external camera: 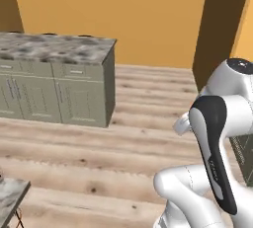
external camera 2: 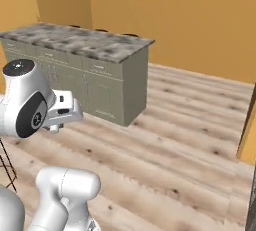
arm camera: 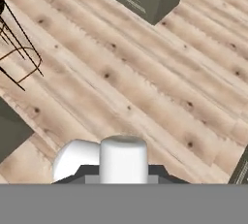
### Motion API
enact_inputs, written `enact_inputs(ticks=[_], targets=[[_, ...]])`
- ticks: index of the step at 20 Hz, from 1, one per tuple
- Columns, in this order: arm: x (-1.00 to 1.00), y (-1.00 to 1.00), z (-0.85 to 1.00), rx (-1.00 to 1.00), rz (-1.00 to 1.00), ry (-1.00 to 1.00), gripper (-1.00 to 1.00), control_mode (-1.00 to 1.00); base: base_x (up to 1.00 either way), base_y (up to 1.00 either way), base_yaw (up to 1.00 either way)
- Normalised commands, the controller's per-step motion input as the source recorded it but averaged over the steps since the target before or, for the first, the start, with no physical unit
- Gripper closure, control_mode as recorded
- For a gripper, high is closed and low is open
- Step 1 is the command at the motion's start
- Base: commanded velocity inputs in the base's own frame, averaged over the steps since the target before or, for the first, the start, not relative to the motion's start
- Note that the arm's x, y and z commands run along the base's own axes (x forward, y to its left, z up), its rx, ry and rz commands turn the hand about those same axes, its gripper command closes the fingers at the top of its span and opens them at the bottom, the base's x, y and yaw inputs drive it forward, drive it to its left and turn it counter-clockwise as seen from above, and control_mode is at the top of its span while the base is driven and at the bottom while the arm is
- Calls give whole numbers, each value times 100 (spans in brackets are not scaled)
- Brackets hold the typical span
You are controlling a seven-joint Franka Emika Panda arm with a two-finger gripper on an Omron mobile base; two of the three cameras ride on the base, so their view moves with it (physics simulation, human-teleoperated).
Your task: Pick up the marshmallow and place it in the cup of hot chocolate on the dining counter.
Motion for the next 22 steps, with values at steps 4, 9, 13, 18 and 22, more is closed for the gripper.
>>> enact_inputs(ticks=[4,9,13,18,22], targets=[[0,0,0,0,0,0,100,100,100,-4,55],[0,0,0,0,0,0,100,100,100,0,59],[0,0,0,0,0,0,100,100,100,0,61],[0,0,0,0,0,0,100,100,88,0,77],[0,0,0,0,0,0,100,100,52,-14,83]])
